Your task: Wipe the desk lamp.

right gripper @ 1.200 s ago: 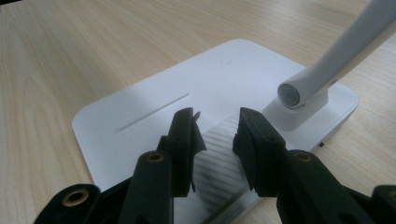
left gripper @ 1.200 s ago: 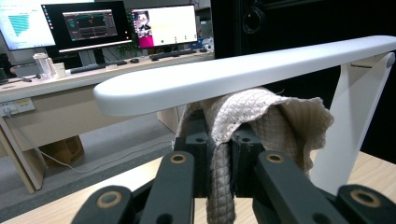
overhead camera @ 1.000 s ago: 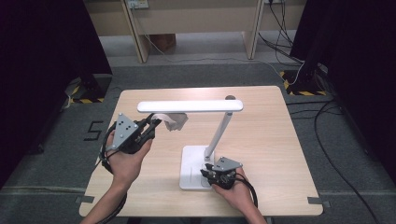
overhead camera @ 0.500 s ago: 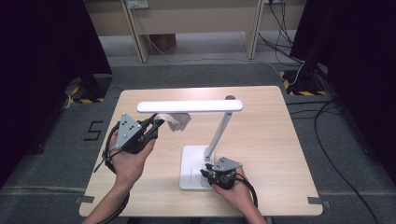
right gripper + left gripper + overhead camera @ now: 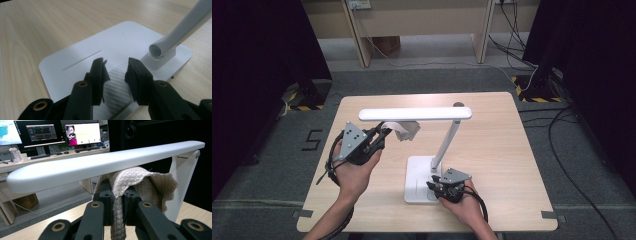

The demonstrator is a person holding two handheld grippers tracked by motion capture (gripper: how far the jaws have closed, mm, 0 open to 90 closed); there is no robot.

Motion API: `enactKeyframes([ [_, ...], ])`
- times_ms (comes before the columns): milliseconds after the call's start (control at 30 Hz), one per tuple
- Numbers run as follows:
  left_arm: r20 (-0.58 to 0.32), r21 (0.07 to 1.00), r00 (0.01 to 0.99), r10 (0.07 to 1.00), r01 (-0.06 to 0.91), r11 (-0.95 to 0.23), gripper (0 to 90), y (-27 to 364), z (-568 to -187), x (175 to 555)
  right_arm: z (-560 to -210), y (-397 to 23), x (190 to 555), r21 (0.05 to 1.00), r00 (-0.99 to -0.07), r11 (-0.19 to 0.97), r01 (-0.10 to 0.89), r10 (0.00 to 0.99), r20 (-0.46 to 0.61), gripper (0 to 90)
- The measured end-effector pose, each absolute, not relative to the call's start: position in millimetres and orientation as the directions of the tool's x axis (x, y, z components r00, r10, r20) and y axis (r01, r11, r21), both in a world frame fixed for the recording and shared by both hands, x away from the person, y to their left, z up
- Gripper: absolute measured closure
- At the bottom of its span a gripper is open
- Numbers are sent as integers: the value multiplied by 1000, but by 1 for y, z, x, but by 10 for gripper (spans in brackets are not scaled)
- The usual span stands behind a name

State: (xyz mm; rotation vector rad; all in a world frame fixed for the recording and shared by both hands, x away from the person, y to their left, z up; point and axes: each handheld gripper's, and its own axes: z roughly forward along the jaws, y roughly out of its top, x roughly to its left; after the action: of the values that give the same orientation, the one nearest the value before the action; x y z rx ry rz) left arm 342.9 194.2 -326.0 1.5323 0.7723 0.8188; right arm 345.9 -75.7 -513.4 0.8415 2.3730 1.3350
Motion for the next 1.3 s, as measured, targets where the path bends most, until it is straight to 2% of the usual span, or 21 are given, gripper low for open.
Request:
enactKeyframes([
  [1300, 76, 993, 562, 824, 28, -111, 807, 173, -326, 347, -513, -76, 346, 849, -788, 403, 341, 615, 24, 668],
])
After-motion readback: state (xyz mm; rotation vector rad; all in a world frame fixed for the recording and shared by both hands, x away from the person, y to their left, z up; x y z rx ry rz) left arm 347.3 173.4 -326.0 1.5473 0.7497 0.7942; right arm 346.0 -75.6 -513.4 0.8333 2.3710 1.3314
